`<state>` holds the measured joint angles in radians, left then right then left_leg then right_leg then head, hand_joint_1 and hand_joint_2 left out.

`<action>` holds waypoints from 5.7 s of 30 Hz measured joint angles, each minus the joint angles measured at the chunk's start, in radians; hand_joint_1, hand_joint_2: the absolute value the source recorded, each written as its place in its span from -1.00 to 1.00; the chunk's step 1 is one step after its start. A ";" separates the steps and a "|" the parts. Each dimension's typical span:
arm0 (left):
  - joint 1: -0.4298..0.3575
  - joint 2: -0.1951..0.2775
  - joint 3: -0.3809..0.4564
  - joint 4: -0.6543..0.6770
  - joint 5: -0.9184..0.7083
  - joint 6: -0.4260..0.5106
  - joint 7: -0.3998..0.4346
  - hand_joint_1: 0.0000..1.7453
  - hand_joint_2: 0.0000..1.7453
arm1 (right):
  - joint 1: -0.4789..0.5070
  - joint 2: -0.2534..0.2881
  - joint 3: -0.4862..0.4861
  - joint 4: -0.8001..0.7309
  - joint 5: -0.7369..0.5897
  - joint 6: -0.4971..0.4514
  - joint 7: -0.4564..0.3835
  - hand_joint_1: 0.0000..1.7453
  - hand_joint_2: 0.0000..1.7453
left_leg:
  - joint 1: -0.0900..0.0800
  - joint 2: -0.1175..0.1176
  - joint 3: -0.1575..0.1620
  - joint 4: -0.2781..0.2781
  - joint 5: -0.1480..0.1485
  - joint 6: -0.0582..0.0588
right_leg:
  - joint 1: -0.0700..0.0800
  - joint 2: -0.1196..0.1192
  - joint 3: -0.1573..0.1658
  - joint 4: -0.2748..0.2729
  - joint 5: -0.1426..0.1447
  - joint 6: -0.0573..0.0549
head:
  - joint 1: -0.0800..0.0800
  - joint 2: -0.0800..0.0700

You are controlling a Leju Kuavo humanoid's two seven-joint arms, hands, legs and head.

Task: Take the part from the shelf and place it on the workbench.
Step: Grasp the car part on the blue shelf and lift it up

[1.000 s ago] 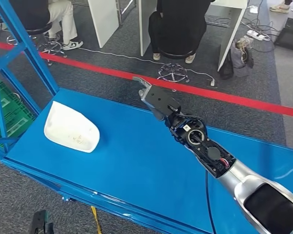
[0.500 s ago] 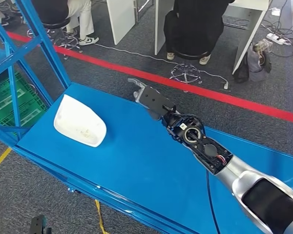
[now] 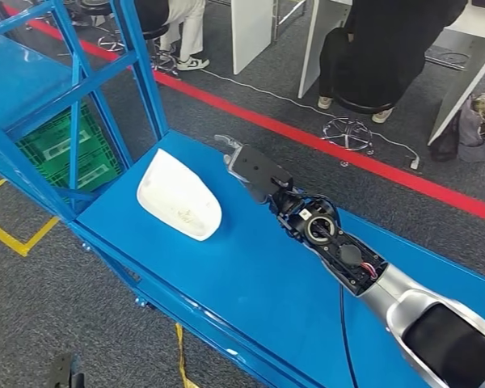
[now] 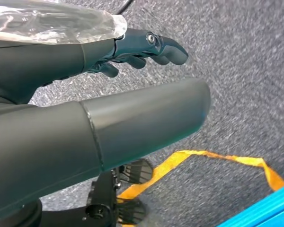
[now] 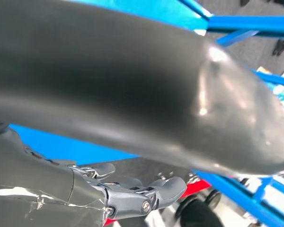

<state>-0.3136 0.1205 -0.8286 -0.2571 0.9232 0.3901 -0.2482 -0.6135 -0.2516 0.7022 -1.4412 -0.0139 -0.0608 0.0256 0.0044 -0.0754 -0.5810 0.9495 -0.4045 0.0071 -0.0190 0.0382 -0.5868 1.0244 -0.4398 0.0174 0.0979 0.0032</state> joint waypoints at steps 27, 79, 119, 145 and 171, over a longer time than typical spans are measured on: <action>-0.015 0.029 0.000 0.000 -0.024 -0.007 0.015 -1.00 -1.00 | 0.006 -0.019 0.000 -0.044 -0.002 -0.015 0.027 -1.00 -1.00 | 0.001 0.032 -0.008 0.002 0.003 0.006 | 0.005 -0.040 -0.101 0.236 -0.120 0.008 | 0.000 0.000; 0.055 0.119 0.053 0.000 0.016 0.041 0.003 -1.00 -1.00 | 0.032 -0.359 0.009 -0.488 0.251 -0.007 0.440 -1.00 1.00 | 0.004 0.080 0.007 -0.012 -0.001 -0.017 | 0.013 -0.064 0.062 -0.091 0.004 -0.001 | -0.010 0.000; 0.117 0.174 0.109 0.000 0.043 0.038 -0.023 -1.00 -1.00 | -0.103 -0.534 0.251 -0.551 0.149 0.393 0.597 -1.00 1.00 | 0.005 0.080 0.007 -0.012 -0.001 -0.017 | 0.012 -0.064 0.062 -0.091 0.004 0.000 | -0.010 0.000; 0.116 0.175 0.137 0.000 0.030 0.045 -0.044 -1.00 -1.00 | -0.238 -0.566 0.444 -0.568 0.080 0.622 0.658 -1.00 1.00 | 0.005 0.080 0.007 -0.012 -0.001 -0.017 | 0.012 -0.064 0.062 -0.091 0.004 0.000 | -0.010 0.000; 0.116 0.154 0.178 0.000 -0.008 0.076 -0.085 -1.00 -1.00 | -0.145 -0.561 0.577 -0.463 0.626 0.621 0.504 -1.00 1.00 | 0.005 0.079 0.007 -0.012 -0.002 -0.017 | 0.012 -0.065 0.063 -0.091 0.003 0.000 | -0.009 0.000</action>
<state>-0.1980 0.2747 -0.6508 -0.2571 0.9153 0.4663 -0.3331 -0.7587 -0.8123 1.2788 -1.9045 0.6121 0.5603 0.5300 0.0095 0.0039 -0.5741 0.9374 -0.4061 -0.0102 -0.0066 -0.0268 -0.5241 0.9336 -0.4364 0.0172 0.0884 0.0034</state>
